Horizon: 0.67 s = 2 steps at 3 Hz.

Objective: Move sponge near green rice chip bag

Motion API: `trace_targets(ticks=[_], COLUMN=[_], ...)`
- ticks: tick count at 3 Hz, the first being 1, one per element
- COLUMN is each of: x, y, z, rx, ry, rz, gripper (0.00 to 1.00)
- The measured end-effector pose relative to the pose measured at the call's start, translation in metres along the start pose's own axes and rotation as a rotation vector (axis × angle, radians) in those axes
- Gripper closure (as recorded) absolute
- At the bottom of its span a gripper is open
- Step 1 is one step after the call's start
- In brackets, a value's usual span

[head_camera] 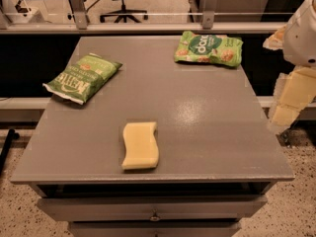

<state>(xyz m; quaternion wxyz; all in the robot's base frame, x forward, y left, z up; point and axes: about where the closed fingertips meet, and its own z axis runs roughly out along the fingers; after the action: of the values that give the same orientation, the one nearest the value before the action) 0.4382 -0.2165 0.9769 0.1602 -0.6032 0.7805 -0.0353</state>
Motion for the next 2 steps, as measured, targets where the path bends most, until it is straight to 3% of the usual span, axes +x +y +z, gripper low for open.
trace_targets(ticks=[1,2], x=[-0.002,-0.029], y=[0.0,0.016], z=[0.0,0.03], rx=[0.004,-0.056], ry=[-0.005,-0.049], rz=[0.0,-0.006], gripper=[0.0,0.0])
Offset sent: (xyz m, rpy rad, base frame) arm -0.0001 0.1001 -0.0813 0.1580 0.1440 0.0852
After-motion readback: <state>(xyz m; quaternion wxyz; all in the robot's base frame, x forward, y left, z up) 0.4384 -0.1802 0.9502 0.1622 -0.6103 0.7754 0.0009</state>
